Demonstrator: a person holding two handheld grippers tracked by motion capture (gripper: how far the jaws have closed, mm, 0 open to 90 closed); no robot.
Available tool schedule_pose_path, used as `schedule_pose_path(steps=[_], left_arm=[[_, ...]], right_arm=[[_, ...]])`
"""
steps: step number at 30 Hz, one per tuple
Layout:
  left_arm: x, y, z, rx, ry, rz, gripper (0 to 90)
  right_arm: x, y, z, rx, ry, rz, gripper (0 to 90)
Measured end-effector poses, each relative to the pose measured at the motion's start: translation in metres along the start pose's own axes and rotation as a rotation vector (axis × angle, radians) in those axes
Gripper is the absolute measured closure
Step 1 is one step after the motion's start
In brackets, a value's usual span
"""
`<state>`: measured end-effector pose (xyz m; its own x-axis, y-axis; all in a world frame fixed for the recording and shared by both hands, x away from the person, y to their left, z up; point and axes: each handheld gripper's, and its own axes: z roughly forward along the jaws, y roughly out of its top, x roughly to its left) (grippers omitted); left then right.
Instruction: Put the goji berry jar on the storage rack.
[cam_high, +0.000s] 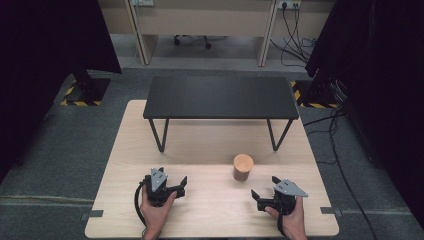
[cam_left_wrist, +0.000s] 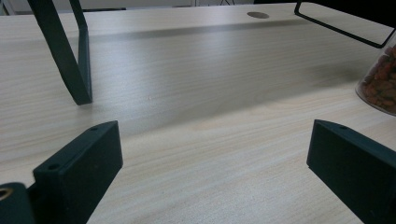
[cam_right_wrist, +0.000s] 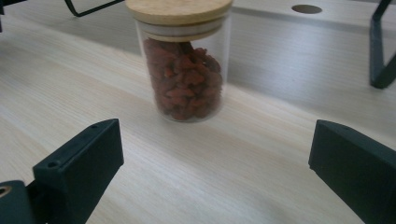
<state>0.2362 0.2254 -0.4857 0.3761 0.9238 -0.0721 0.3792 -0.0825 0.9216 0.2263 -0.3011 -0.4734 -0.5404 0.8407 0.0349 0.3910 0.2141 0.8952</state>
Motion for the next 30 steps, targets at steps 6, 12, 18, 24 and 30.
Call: schedule_pose_path(steps=[6, 12, 18, 24, 30], left_arm=[[0.0, 0.0, 0.0, 0.0, -0.001, -0.001, 2.7], [0.0, 0.0, 0.0, 0.0, -0.001, 0.0, 2.6], [0.0, 0.0, 0.0, 0.0, 0.0, 0.001, 2.7], [0.0, 0.0, 0.0, 0.0, -0.001, 0.0, 2.6], [0.0, 0.0, 0.0, 0.0, -0.002, 0.003, 2.7]], right_arm=[[0.002, 0.004, 0.007, 0.005, 0.014, -0.011, 3.4], [0.002, 0.005, 0.008, 0.004, 0.017, -0.005, 3.6], [0.001, 0.009, 0.016, 0.009, 0.026, -0.002, 3.6], [0.004, 0.017, 0.03, 0.02, 0.039, -0.01, 3.7], [0.006, 0.022, 0.037, 0.03, 0.044, -0.014, 3.8]])
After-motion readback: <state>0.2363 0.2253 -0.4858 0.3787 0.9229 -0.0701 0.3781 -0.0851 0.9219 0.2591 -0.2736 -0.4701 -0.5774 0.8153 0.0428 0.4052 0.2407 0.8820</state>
